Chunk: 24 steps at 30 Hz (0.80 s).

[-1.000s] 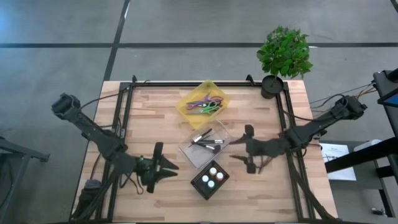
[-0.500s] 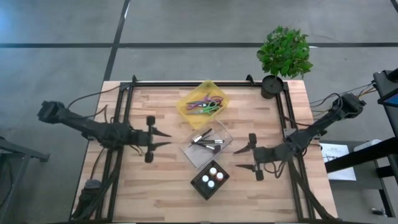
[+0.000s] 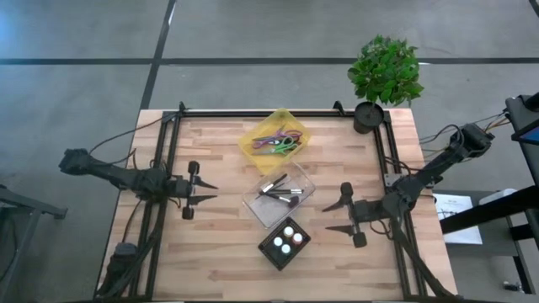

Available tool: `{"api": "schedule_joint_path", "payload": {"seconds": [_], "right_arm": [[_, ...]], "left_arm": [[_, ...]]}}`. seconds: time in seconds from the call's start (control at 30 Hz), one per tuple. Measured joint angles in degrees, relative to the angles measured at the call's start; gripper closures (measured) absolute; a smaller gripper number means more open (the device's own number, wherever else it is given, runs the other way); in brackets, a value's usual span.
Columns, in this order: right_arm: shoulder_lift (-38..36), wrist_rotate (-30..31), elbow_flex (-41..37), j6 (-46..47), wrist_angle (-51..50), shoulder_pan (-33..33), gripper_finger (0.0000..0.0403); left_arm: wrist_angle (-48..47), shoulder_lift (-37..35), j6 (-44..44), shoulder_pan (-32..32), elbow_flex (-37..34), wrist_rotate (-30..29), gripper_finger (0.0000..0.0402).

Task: Pick & Place Paint Supplies
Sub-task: Return to Home Position

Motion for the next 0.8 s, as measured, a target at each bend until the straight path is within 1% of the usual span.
{"api": "schedule_joint_path", "payload": {"seconds": [0.17,0.33,0.4,0.57,0.7,0.77,0.8], "right_arm": [[0.17,0.17,-0.68,0.00,0.11,0.00,0.0164],[0.12,0.19,-0.98,-0.27,0.07,0.00,0.0164],[0.03,0.11,-1.02,-1.05,0.07,0.00,0.0164],[-0.05,0.43,-1.04,-3.77,0.00,-0.04,0.0164],[-0.74,2.64,-1.04,-5.37,-0.29,-0.37,0.0164],[-0.94,2.32,-1.07,-5.92,-0.33,-1.01,0.0164],[-1.04,1.21,-1.11,-6.31,-0.32,-1.51,0.0164]], "left_arm": [[-8.71,-8.01,1.11,1.86,-0.02,0.00,0.0283],[-8.87,-12.36,2.98,5.82,-0.03,2.73,0.0283],[-9.12,-12.97,3.25,7.84,-0.05,3.62,0.0283],[-9.12,-12.72,3.25,12.00,-0.07,3.59,0.0283],[-9.15,-12.43,3.23,12.60,-0.04,3.57,0.0283],[-9.16,-12.43,3.23,12.60,-0.04,3.61,0.0283],[-9.17,-12.43,3.21,12.60,-0.04,3.61,0.0283]]}}
